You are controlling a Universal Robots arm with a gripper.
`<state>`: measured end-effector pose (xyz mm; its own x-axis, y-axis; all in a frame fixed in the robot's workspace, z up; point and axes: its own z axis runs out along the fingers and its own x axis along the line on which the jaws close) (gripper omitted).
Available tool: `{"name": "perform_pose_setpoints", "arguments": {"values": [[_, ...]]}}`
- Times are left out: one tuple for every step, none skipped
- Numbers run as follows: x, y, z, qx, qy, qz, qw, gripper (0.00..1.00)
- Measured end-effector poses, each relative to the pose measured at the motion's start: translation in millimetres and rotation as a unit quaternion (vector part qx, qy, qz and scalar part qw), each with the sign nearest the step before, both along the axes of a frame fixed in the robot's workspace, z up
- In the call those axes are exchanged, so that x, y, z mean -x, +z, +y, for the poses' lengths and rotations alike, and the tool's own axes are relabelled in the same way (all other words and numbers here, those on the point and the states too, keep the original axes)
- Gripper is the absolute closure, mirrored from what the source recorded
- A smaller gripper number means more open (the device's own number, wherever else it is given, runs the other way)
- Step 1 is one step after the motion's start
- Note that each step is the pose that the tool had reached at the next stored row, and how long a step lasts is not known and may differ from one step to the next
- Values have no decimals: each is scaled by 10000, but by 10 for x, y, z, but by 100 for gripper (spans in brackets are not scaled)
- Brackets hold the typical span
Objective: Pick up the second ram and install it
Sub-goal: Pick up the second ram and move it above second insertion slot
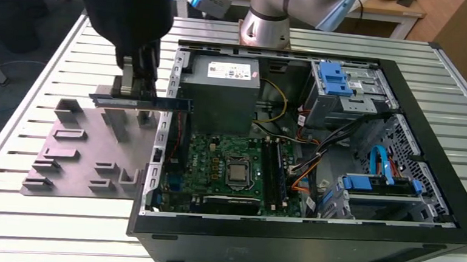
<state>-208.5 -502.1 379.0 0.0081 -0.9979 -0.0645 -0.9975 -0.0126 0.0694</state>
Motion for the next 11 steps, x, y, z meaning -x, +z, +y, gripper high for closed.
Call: {"name": "perform_pose_setpoints", "arguments": {"values": [[-29,0,0,0,0,1,10000,89],[-56,0,0,0,0,1,10000,89],[-84,0,0,0,0,2,10000,89],[-115,0,0,0,0,2,10000,89],[-151,0,0,0,0,3,10000,89],[-187,0,0,0,0,4,10000,89],[-217,0,0,0,0,4,10000,89],[-246,1,0,0,0,4,10000,89],[-277,1,0,0,0,4,10000,89],[-306,0,0,0,0,4,10000,89],[-334,0,0,0,0,4,10000,89]]}}
